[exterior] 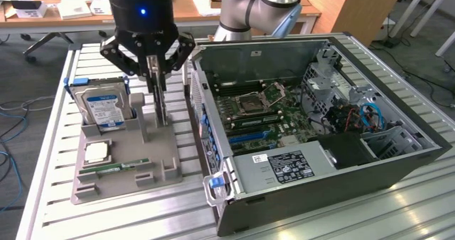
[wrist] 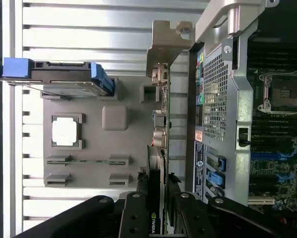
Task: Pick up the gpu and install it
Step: 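Pick up the gpu and move the gpu toward the slot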
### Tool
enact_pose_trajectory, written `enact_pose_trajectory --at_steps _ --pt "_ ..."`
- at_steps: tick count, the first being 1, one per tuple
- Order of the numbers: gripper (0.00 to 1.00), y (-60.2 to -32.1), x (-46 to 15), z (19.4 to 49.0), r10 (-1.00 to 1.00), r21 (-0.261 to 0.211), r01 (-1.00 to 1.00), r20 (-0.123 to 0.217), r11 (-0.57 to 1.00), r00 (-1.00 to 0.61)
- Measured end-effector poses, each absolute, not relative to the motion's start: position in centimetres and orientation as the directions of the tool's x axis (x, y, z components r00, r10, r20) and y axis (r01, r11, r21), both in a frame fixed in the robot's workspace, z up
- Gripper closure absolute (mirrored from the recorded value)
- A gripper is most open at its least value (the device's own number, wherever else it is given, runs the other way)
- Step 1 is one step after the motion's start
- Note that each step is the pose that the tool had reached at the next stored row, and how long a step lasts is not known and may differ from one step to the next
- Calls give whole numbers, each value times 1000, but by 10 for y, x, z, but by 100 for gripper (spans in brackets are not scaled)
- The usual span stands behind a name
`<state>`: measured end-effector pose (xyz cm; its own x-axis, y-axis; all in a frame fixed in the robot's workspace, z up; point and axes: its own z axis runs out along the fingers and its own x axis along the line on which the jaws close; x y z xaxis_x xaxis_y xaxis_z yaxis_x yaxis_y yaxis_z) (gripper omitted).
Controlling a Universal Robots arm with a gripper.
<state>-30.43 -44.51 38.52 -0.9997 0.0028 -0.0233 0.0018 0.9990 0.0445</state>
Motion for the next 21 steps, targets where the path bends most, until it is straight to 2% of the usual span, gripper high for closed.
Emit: enact_pose_trajectory --at_steps 9,21 --pt "74 -445 -304 416 3 44 2 -23 999 -1000" --pt "74 -445 -304 421 3 44 2 -23 999 -1000"
